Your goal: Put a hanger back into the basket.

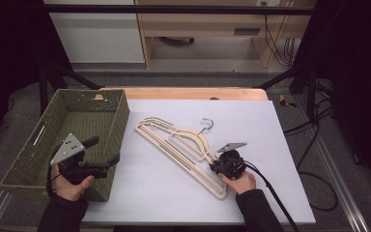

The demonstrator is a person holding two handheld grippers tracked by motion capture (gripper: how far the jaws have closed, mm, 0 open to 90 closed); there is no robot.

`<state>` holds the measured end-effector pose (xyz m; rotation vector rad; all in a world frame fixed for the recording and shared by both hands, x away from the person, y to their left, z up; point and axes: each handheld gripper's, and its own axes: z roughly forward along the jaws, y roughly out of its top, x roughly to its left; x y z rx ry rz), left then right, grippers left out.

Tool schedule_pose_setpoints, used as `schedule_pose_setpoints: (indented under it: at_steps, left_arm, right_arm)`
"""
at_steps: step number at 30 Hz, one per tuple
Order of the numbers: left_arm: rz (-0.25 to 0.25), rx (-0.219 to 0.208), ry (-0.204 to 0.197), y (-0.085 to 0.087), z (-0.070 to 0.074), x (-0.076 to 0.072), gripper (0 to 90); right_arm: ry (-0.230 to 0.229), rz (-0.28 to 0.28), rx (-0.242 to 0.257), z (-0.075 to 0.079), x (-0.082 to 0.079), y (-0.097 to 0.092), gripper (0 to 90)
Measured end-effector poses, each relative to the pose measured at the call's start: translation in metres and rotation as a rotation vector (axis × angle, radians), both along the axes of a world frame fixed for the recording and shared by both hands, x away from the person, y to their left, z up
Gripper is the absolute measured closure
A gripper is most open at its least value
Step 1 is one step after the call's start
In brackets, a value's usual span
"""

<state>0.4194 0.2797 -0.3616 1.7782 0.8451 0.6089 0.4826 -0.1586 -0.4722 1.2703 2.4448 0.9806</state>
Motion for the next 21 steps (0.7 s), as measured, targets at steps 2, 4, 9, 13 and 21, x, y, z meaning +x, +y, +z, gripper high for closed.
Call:
schedule_pose_setpoints:
  at_steps: [2,4,9,13,21]
  left_arm:
    - [-0.001,-0.002,0.003,-0.002,0.0,0.0,5.8]
    - [-0.005,-0.005,0.006,-0.004,0.0,0.0,5.9]
    - [-0.012,-0.001,0.019,-0.014,0.002,0.0,6.2]
    - [-0.023,-0.002,0.032,-0.032,0.006,0.001,6.4]
    - [-0.071,0.006,0.076,-0.076,0.008,0.018,6.9]
  right_arm:
    - [0.005,-0.015,-0.009,0.001,0.0,0.002,77.4]
    - [0.015,-0.021,-0.001,0.001,0.001,0.001,78.5]
    - [-0.004,-0.029,-0.008,0.007,0.0,0.0,79.9]
    - [-0.085,0.004,-0.035,0.022,-0.007,-0.004,80.0]
    - [-0.124,0.019,-0.04,0.034,-0.015,-0.007,80.1]
